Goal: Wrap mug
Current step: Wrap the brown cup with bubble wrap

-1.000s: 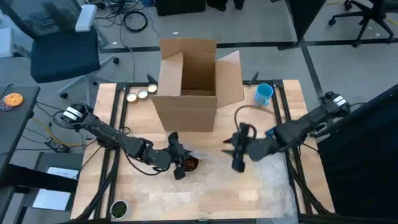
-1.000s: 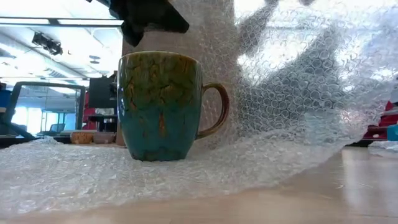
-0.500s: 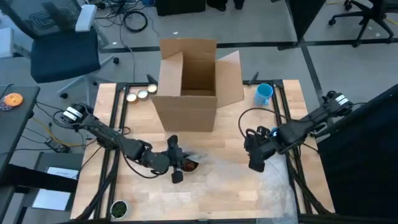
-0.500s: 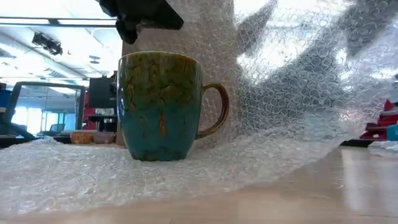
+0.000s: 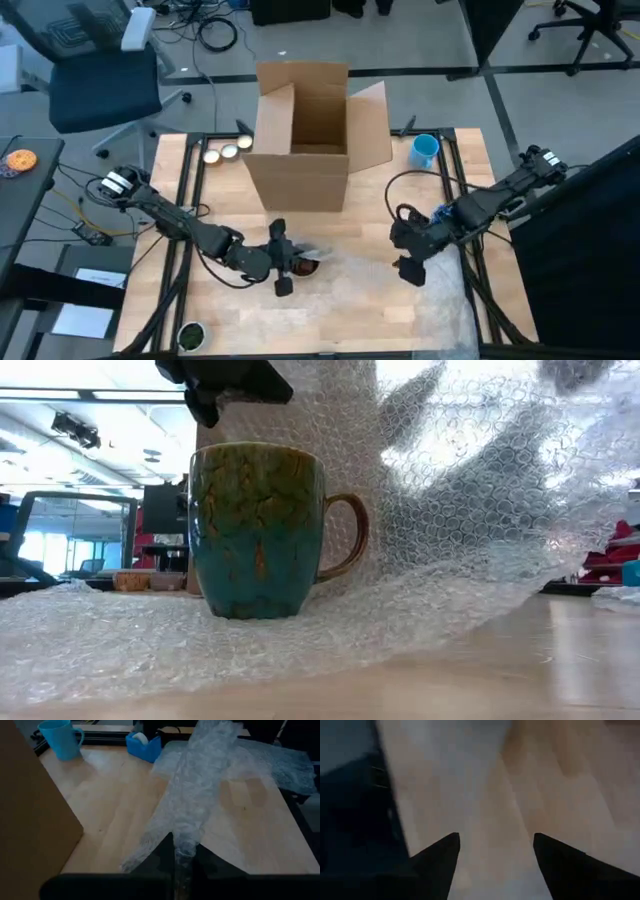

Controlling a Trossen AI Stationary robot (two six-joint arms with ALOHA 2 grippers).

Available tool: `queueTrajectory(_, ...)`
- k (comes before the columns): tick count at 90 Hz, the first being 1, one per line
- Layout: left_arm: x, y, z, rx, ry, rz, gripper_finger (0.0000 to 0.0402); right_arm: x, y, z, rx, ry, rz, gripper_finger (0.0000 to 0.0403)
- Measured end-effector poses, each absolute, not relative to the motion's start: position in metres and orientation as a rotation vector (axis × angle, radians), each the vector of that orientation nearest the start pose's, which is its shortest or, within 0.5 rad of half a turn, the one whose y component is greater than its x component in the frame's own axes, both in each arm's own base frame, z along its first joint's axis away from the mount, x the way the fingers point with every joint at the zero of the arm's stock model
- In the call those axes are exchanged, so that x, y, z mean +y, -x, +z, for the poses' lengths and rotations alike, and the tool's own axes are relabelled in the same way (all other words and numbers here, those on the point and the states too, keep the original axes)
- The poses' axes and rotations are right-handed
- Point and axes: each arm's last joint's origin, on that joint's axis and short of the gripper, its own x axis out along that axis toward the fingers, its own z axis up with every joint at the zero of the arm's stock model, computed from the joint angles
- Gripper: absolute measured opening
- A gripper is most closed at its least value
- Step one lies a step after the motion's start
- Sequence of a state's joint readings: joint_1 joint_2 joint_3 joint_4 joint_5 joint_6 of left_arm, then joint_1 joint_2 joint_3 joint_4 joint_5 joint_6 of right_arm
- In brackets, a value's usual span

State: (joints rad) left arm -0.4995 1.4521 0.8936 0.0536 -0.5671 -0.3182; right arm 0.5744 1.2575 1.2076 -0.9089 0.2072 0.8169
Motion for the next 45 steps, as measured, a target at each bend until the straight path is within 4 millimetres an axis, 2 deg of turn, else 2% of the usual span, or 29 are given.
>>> queueTrajectory(11, -0.134, -0.279, 0.242, 0.418, 0.056, 0.135, 0.0000, 0.135, -0.204, 0.323, 0.937, -0.376, -0.025, 0.0216)
queueTrajectory(20, -0.134, -0.279, 0.242, 0.417, 0.056, 0.136, 0.0000, 0.143, -0.206, 0.314, 0.935, -0.326, -0.066, 0.0209)
queueTrajectory(45, -0.134, -0.279, 0.242, 0.415, 0.056, 0.138, 0.0000, 0.168, -0.235, 0.274, 1.029, -0.277, -0.064, 0.0192)
